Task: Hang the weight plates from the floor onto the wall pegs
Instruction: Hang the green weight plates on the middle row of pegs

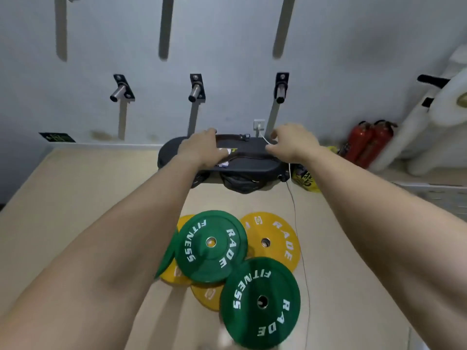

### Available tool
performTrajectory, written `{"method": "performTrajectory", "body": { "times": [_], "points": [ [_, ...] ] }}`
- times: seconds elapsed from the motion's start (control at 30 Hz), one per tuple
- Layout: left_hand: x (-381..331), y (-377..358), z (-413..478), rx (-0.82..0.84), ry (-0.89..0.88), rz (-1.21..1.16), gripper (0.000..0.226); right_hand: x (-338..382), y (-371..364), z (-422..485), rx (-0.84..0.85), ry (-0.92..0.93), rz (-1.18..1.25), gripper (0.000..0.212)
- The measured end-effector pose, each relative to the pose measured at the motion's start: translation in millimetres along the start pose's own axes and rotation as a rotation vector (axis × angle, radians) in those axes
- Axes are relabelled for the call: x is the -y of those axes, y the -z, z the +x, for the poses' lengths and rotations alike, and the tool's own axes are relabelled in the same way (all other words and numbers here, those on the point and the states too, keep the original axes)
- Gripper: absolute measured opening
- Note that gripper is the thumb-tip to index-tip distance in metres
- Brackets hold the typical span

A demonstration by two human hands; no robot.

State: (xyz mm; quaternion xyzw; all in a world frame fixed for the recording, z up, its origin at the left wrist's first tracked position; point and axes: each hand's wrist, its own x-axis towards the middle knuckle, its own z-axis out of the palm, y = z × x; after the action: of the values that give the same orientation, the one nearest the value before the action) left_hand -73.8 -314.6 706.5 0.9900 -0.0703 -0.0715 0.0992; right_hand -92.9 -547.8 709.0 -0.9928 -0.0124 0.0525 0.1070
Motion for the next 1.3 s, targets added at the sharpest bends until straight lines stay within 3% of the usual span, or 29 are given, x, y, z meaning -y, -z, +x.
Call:
{"method": "performTrajectory", "body": {
  "times": [0.4,0.57,0.83,0.9,1.0,1.13,1.3],
  "points": [
    [45,-313,-19,0.315,0.015,-0.011,0.070,-60,-325,-27,0.287,-0.163,0.134,0.046],
    [81,-440,-24,0.424,-0.010,0.015,0.065,-83,-463,-36,0.302,-0.246,0.300,0.065],
    [131,-602,-19,0.511,0.078,-0.065,0.069,-124,-642,-39,0.322,-0.353,0.337,0.065],
    [141,-636,-23,0.544,0.105,-0.110,0.063,-135,-675,-44,0.321,-0.360,0.288,0.062],
    [157,-687,-31,0.656,0.142,-0.122,0.028,-157,-724,-56,0.313,-0.377,0.177,0.059],
    [184,-744,-56,0.706,0.379,-0.187,0.045,-182,-773,-61,0.263,-0.590,0.191,0.056],
    [217,-802,-91,0.473,0.866,-0.594,0.025,-197,-806,-43,0.157,-0.730,0.283,0.055]
  ]
}}
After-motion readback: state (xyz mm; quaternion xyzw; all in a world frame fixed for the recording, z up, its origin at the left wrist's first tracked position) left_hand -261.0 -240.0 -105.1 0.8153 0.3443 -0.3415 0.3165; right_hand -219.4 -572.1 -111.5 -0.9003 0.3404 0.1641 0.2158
